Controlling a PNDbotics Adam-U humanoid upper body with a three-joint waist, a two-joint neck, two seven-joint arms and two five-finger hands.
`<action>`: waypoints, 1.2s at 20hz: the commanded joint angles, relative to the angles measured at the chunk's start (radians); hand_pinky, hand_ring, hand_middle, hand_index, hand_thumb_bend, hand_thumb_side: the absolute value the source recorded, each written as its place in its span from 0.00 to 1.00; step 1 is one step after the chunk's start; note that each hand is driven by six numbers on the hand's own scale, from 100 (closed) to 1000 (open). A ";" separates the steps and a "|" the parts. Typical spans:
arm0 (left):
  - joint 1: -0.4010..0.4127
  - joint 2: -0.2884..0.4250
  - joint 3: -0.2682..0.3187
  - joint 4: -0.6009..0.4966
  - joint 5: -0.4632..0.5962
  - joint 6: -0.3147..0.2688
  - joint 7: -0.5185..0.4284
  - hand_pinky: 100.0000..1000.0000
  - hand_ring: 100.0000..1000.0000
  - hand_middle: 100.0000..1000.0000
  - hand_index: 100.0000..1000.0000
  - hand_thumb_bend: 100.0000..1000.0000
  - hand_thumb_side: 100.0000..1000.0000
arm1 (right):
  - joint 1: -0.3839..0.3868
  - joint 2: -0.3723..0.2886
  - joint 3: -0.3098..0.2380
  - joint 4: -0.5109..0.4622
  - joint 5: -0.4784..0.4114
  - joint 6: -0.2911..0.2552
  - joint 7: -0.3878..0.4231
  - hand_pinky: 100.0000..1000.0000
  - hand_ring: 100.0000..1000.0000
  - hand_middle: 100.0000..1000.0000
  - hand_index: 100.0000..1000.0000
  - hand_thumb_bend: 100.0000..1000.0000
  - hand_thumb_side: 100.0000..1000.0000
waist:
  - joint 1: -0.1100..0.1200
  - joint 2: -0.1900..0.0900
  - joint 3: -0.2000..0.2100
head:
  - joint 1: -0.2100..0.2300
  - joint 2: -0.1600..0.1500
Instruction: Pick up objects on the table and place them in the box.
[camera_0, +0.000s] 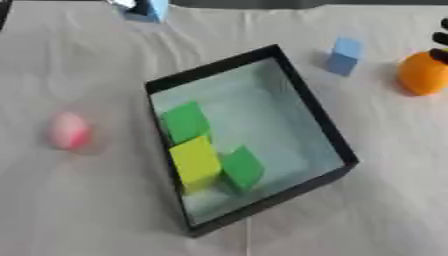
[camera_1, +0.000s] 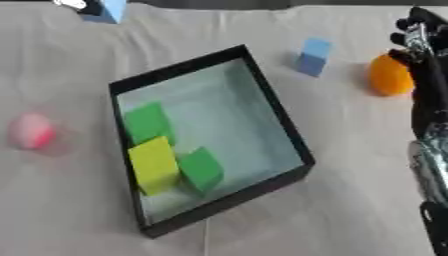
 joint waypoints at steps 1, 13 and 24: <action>-0.037 -0.041 -0.063 -0.053 0.016 0.036 -0.013 0.49 0.45 0.39 0.47 0.35 0.00 | -0.016 -0.016 -0.017 -0.023 -0.012 -0.008 -0.032 0.80 0.81 0.75 0.85 0.00 0.64 | 0.000 -0.030 -0.003 | 0.007 0.000; -0.004 -0.194 -0.204 0.080 -0.078 0.028 0.027 0.52 0.49 0.42 0.51 0.44 0.00 | -0.034 -0.004 -0.012 -0.025 -0.023 -0.009 -0.060 0.81 0.81 0.75 0.85 0.00 0.64 | 0.004 -0.029 -0.018 | 0.020 0.002; 0.017 -0.212 -0.208 0.123 -0.091 -0.013 0.073 0.77 0.82 0.80 0.83 0.70 0.23 | -0.032 -0.006 -0.001 -0.022 -0.020 -0.003 -0.044 0.81 0.81 0.75 0.85 0.00 0.64 | 0.002 -0.032 -0.009 | 0.021 0.005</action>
